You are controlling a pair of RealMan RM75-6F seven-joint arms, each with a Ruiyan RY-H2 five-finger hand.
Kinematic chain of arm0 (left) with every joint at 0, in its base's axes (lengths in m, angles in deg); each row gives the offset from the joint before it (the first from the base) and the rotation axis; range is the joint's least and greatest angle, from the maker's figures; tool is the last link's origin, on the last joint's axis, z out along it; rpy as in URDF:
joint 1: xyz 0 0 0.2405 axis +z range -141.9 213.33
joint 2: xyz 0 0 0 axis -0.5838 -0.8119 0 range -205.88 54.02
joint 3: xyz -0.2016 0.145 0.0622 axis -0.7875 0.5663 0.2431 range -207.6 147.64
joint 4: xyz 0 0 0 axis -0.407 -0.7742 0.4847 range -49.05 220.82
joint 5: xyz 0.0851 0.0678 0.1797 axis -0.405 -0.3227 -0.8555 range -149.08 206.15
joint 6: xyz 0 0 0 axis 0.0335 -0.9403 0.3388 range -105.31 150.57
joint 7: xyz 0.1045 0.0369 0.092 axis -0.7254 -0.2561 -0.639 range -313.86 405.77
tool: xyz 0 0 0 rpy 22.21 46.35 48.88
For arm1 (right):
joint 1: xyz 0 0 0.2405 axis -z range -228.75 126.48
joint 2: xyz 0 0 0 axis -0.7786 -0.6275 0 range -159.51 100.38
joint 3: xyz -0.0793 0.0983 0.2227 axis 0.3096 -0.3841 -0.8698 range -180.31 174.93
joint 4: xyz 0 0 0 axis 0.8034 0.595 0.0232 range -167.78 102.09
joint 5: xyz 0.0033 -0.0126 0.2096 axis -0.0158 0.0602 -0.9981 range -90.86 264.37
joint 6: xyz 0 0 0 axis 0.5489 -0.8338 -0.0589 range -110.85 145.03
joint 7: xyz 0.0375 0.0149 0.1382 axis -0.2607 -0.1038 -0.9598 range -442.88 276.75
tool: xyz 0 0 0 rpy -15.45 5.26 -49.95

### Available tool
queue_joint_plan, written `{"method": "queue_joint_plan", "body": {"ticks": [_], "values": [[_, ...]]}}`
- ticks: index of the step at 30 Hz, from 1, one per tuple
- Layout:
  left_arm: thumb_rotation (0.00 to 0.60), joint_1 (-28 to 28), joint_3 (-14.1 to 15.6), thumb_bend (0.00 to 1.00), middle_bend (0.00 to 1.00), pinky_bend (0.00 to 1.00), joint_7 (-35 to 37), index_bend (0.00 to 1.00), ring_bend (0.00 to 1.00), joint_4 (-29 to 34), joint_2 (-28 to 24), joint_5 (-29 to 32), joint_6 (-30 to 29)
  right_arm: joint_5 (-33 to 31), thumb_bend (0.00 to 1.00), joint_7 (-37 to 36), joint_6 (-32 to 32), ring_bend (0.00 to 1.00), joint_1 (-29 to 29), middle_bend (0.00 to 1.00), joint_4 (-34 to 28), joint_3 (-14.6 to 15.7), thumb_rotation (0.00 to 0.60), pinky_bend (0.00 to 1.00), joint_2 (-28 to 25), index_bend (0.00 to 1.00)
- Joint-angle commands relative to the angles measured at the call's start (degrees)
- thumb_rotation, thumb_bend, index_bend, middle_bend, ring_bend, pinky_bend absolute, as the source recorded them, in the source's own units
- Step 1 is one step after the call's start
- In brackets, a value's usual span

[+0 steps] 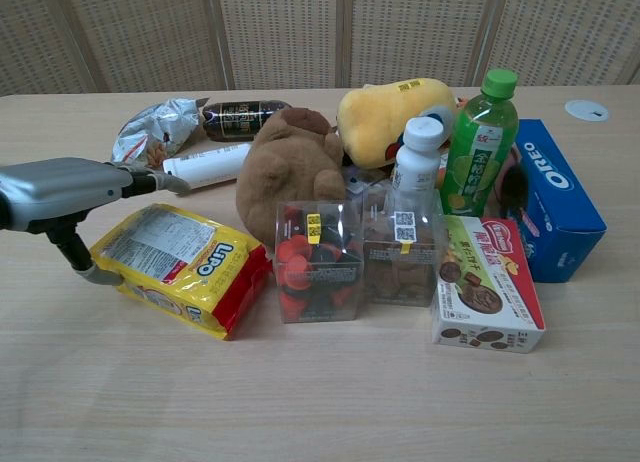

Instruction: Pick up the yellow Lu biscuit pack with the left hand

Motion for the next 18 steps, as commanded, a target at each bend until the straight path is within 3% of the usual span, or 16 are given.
{"method": "queue_joint_plan", "body": {"ticks": [1, 7, 9, 11, 13, 16, 18], "values": [[0.6, -1.56, -0.4, 0.16, 0.0, 0.0, 1.09, 0.0, 0.0, -1.37, 1.93, 0.21, 1.44, -0.1, 0.2, -0.28, -0.09, 0.0, 0.12, 0.0, 0.24, -0.02, 0.588, 0.0, 0.05, 0.0], [0.6, -3.22, -0.11, 0.16, 0.0, 0.0, 3.23, 0.0, 0.01, -3.52, 4.85, -1.25, 1.98, -0.14, 0.2, -1.09, -0.46, 0.0, 0.51, 0.0, 0.77, 0.0, 0.589, 0.0, 0.05, 0.0], [0.6, -3.49, 0.14, 0.16, 0.01, 0.0, 3.79, 0.01, 0.08, -4.54, 5.83, -1.82, 1.73, -0.2, 0.2, -1.36, -0.46, 0.0, 0.63, 0.0, 1.01, 0.05, 0.586, 0.0, 0.12, 0.0], [0.6, -3.62, 0.33, 0.16, 0.08, 0.04, 4.27, 0.07, 0.19, -5.57, 6.75, -2.34, 1.28, -0.21, 0.2, -1.57, -0.49, 0.0, 0.71, 0.0, 1.19, 0.08, 0.585, 0.0, 0.17, 0.0], [0.6, -3.52, 0.44, 0.16, 0.26, 0.23, 5.3, 0.26, 0.38, -6.72, 7.82, -3.22, 0.1, -0.12, 0.2, -1.82, -0.62, 0.0, 0.8, 0.0, 1.31, 0.08, 0.586, 0.0, 0.21, 0.0], [0.6, -3.25, 0.71, 0.16, 0.46, 0.46, 7.15, 0.44, 0.59, -7.96, 8.69, -4.51, -1.55, -0.04, 0.2, -1.97, -0.71, 0.0, 0.89, 0.0, 1.37, 0.08, 0.587, 0.0, 0.16, 0.0], [0.6, -2.95, 0.79, 0.16, 0.54, 0.54, 8.86, 0.52, 0.66, -8.61, 9.04, -5.65, -3.18, -0.03, 0.2, -2.03, -0.7, 0.0, 0.91, 0.0, 1.32, 0.06, 0.586, 0.0, 0.13, 0.0]]}}
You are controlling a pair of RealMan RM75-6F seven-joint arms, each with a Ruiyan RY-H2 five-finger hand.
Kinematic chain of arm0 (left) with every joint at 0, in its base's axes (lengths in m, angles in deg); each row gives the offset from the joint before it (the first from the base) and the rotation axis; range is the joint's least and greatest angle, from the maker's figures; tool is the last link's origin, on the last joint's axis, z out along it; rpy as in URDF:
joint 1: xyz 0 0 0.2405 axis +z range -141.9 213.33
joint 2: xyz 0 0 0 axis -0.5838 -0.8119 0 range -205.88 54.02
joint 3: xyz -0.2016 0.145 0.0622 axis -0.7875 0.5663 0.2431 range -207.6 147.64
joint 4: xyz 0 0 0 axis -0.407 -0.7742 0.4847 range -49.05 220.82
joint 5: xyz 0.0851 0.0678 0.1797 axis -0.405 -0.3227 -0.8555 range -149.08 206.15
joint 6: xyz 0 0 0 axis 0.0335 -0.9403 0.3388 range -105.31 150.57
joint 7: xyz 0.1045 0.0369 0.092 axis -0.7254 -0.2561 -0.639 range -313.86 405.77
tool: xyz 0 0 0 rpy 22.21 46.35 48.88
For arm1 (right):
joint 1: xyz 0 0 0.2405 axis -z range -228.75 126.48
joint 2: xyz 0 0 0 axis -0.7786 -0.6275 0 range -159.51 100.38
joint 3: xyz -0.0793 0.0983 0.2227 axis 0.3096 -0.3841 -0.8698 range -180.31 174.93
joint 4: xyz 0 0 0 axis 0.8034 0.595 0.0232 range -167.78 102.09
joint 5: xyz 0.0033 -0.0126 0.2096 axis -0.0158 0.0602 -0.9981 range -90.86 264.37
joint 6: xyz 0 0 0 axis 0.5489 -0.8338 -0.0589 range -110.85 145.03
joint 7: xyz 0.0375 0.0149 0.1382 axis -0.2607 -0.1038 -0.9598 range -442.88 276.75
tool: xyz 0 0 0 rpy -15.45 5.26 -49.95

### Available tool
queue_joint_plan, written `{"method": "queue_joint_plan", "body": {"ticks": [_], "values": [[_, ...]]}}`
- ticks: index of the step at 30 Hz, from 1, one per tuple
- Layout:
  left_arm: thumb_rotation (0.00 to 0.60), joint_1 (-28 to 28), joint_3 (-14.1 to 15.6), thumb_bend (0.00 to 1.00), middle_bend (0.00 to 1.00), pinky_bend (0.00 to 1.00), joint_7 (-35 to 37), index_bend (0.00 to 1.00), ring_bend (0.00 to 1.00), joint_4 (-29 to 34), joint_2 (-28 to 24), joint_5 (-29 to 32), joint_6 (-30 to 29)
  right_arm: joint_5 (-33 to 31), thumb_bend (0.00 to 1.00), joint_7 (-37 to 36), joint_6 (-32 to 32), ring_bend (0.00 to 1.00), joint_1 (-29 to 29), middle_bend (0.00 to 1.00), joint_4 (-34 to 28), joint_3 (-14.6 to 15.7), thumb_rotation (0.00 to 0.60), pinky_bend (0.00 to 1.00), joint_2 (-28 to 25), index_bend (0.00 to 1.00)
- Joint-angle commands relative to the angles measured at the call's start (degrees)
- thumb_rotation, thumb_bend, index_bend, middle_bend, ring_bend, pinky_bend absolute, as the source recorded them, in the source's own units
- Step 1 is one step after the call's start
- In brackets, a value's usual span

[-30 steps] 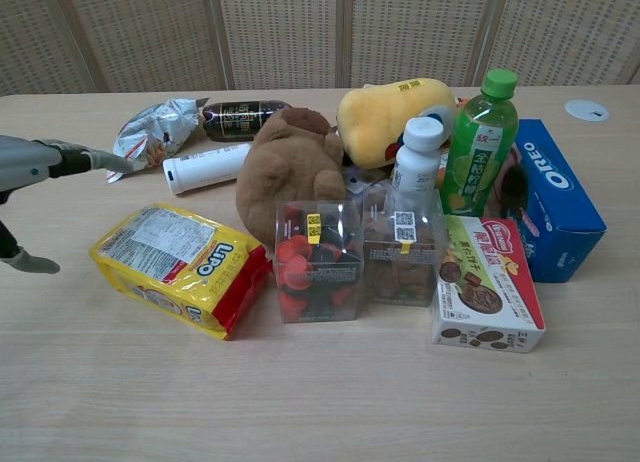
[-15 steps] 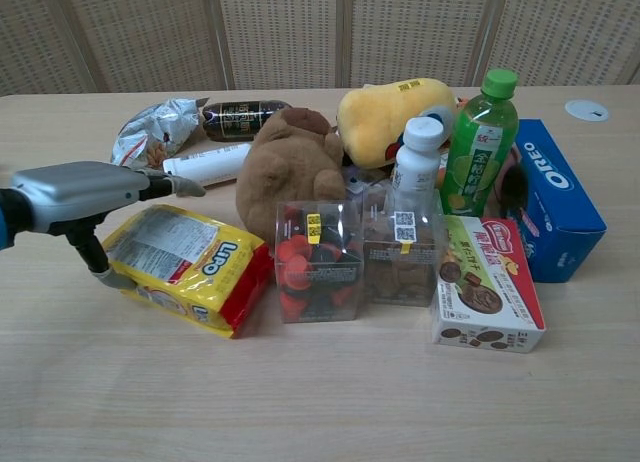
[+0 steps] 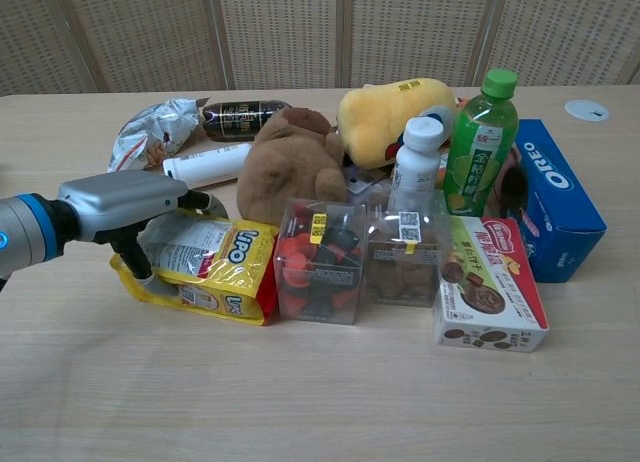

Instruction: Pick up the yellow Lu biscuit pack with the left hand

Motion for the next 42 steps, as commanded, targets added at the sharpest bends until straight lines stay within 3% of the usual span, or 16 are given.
{"method": "queue_joint_plan", "body": {"ticks": [1, 8, 17, 28, 37, 42], "values": [[0.6, 0.48, 0.27, 0.16, 0.58, 0.57, 2.66, 0.55, 0.69, -1.02, 0.6, -1.75, -2.32, 0.03, 0.2, -0.04, 0.05, 0.0, 0.0, 0.0, -0.05, 0.0, 0.586, 0.0, -0.01, 0.0], [0.6, 1.68, 0.42, 0.16, 0.63, 0.63, 9.04, 0.59, 0.74, 2.49, -3.35, -4.41, -6.65, 0.16, 0.2, 0.28, 0.35, 0.0, -0.19, 0.0, -0.32, -0.03, 0.588, 0.0, 0.19, 0.0], [0.6, 4.46, -0.52, 0.16, 0.62, 0.62, 21.16, 0.58, 0.74, 15.63, -16.41, -7.99, -14.44, 0.64, 0.2, 0.86, 0.98, 0.0, -0.68, 0.0, -0.67, 0.07, 0.587, 0.0, 0.83, 0.0], [0.6, 6.15, -5.97, 0.16, 0.6, 0.61, 21.37, 0.56, 0.73, 26.34, -28.03, -9.13, -23.34, 1.54, 0.2, 0.93, 0.47, 0.0, -0.46, 0.0, -1.32, 0.43, 0.585, 0.0, 0.9, 0.0], [0.6, 7.28, -12.13, 0.15, 0.59, 0.6, 23.61, 0.55, 0.72, 31.91, -31.97, -7.02, -30.31, 2.03, 0.2, -0.18, -0.74, 0.0, 0.39, 0.0, -0.66, 0.77, 0.585, 0.0, 1.4, 0.0], [0.6, 7.85, -13.13, 0.15, 0.58, 0.59, 24.25, 0.54, 0.71, 32.75, -32.49, -6.42, -31.65, 1.8, 0.2, -0.46, -0.11, 0.0, 0.09, 0.0, -0.16, 0.66, 0.586, 0.0, 1.85, 0.0]]}}
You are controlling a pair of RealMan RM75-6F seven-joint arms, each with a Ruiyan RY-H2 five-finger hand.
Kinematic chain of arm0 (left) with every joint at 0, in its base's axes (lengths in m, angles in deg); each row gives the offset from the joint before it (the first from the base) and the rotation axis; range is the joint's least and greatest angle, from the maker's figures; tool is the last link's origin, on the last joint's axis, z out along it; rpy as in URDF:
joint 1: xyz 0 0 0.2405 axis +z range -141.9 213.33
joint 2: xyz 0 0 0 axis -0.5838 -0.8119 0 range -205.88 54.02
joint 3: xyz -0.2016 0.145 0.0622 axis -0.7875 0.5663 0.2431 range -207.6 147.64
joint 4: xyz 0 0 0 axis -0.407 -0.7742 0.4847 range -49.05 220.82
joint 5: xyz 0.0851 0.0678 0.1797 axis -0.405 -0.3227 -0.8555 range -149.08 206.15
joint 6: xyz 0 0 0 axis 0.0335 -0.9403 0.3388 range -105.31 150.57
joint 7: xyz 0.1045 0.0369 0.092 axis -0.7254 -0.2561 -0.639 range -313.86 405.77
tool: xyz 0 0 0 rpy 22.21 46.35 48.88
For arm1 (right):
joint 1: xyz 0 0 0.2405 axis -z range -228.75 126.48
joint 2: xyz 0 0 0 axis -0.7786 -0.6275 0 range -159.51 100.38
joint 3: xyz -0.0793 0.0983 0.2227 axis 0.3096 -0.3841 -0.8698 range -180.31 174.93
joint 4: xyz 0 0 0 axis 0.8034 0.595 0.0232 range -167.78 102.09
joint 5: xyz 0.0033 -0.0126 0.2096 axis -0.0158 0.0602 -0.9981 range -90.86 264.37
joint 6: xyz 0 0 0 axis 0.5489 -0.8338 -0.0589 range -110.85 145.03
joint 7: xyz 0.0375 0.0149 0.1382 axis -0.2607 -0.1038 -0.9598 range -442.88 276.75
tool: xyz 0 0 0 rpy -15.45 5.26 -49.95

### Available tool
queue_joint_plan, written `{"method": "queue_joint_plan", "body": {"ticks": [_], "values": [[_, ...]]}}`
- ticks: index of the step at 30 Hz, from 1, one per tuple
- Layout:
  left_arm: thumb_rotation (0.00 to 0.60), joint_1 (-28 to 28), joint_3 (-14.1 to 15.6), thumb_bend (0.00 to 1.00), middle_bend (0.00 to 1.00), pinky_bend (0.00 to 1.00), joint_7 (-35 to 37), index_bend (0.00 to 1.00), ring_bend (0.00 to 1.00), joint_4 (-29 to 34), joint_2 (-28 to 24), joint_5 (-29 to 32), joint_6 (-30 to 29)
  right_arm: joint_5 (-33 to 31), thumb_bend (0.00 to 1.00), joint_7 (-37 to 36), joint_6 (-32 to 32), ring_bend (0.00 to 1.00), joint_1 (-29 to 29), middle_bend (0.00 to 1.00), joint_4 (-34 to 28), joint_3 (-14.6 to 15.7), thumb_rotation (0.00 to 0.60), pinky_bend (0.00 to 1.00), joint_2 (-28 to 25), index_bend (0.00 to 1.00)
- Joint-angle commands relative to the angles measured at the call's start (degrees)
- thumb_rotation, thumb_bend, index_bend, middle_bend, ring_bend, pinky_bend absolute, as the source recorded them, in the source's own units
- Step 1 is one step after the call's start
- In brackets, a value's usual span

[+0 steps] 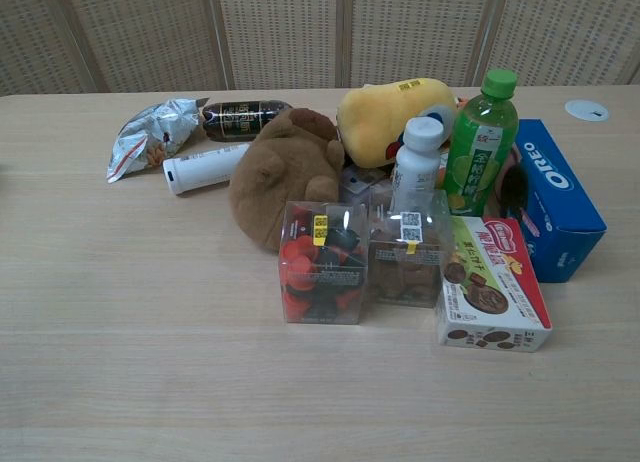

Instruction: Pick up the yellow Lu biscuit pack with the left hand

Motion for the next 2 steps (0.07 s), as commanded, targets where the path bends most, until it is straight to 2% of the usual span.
{"method": "queue_joint_plan", "body": {"ticks": [1, 2], "values": [[0.6, 0.34, -0.08, 0.15, 0.58, 0.59, 0.17, 0.54, 0.71, 0.31, -0.41, 0.15, -0.14, 0.02, 0.2, -0.14, 0.35, 0.0, -0.29, 0.0, 0.23, -0.1, 0.586, 0.0, 0.24, 0.0], [0.6, 0.42, 0.02, 0.14, 0.58, 0.59, 0.13, 0.54, 0.71, 0.34, -0.46, 0.1, -0.1, 0.05, 0.2, -0.13, 0.52, 0.0, -0.43, 0.0, 0.33, -0.15, 0.587, 0.0, 0.33, 0.0]]}}
